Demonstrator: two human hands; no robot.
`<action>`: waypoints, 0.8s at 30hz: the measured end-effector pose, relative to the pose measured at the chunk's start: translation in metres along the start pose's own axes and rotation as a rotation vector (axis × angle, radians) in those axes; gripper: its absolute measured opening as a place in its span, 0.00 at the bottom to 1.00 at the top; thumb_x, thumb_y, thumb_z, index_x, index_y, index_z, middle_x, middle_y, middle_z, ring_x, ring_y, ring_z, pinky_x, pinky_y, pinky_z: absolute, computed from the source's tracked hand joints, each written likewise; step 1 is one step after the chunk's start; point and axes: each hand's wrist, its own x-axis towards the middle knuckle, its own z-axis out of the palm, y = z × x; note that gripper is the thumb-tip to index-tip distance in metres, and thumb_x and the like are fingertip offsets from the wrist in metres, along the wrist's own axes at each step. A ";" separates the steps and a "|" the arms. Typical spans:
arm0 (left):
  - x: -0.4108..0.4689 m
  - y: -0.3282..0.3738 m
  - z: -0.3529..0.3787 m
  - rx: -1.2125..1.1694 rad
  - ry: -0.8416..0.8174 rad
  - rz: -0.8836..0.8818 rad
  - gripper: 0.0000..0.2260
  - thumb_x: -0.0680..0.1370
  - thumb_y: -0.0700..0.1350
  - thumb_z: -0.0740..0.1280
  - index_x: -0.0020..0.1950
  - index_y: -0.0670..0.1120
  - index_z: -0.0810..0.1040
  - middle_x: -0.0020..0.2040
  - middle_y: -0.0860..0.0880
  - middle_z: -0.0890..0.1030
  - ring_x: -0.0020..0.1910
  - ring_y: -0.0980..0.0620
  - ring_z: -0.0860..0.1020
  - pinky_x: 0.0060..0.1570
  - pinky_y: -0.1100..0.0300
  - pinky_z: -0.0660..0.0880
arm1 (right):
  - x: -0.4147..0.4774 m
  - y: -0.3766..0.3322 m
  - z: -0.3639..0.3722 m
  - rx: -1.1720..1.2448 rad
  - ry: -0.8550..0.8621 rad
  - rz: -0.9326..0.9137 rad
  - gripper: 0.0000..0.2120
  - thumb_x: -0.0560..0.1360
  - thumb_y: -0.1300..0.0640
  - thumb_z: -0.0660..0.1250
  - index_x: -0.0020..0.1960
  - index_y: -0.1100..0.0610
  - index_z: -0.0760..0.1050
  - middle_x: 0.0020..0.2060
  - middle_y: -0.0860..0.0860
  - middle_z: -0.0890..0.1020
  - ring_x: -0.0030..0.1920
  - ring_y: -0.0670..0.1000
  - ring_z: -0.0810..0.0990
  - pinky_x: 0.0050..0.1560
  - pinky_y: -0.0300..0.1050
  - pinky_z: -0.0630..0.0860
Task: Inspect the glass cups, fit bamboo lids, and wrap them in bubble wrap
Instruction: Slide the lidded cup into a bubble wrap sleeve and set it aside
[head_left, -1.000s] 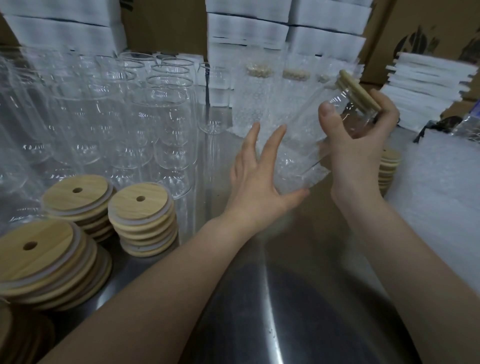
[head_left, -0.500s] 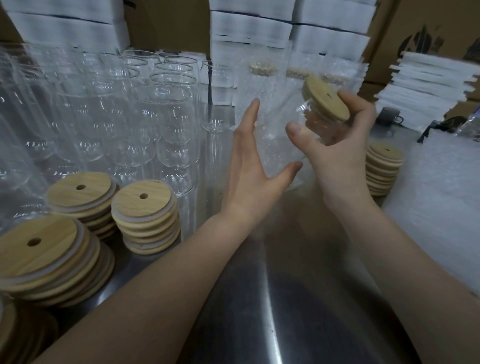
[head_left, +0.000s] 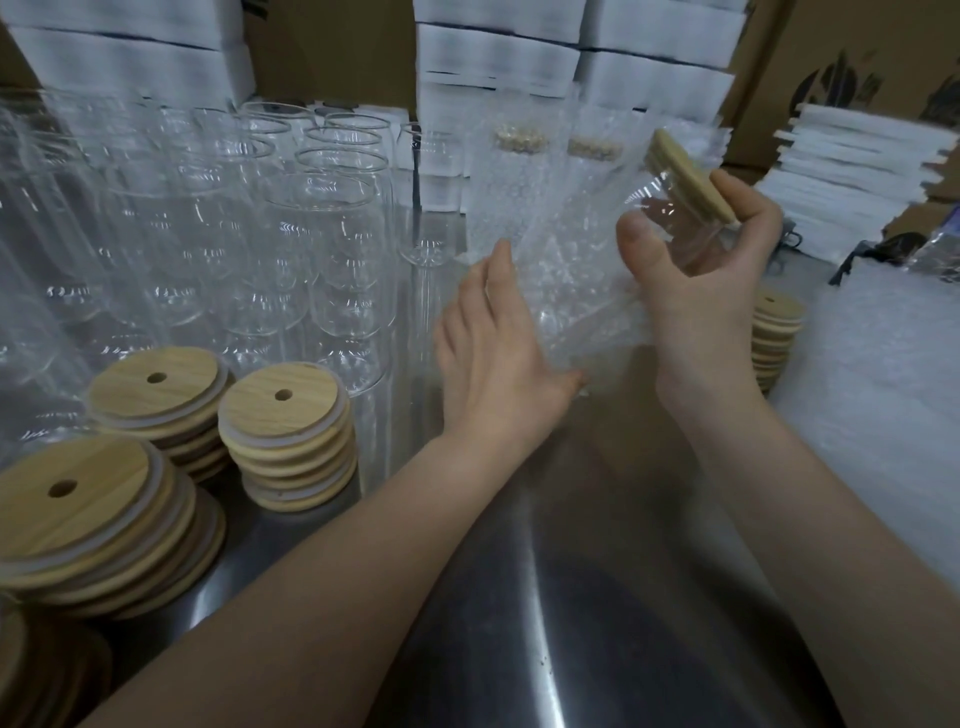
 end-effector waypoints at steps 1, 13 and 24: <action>0.000 -0.001 0.000 -0.012 0.008 -0.013 0.52 0.66 0.55 0.79 0.79 0.45 0.50 0.76 0.45 0.60 0.75 0.45 0.59 0.75 0.49 0.56 | 0.000 -0.001 0.000 0.001 -0.003 -0.008 0.31 0.70 0.52 0.76 0.65 0.54 0.61 0.66 0.62 0.72 0.62 0.50 0.76 0.56 0.38 0.75; 0.002 0.002 -0.006 -0.356 0.150 -0.016 0.44 0.66 0.54 0.79 0.75 0.42 0.63 0.70 0.44 0.70 0.71 0.48 0.68 0.70 0.50 0.66 | -0.011 -0.003 0.009 -0.145 -0.138 -0.198 0.36 0.68 0.55 0.79 0.66 0.59 0.61 0.64 0.54 0.69 0.65 0.47 0.73 0.66 0.45 0.72; 0.006 0.010 -0.012 -0.710 0.029 -0.080 0.38 0.65 0.50 0.76 0.73 0.44 0.68 0.69 0.48 0.75 0.69 0.54 0.72 0.70 0.53 0.69 | -0.014 -0.002 0.012 -0.201 -0.220 -0.057 0.34 0.66 0.52 0.78 0.64 0.53 0.61 0.59 0.45 0.72 0.63 0.45 0.75 0.65 0.42 0.73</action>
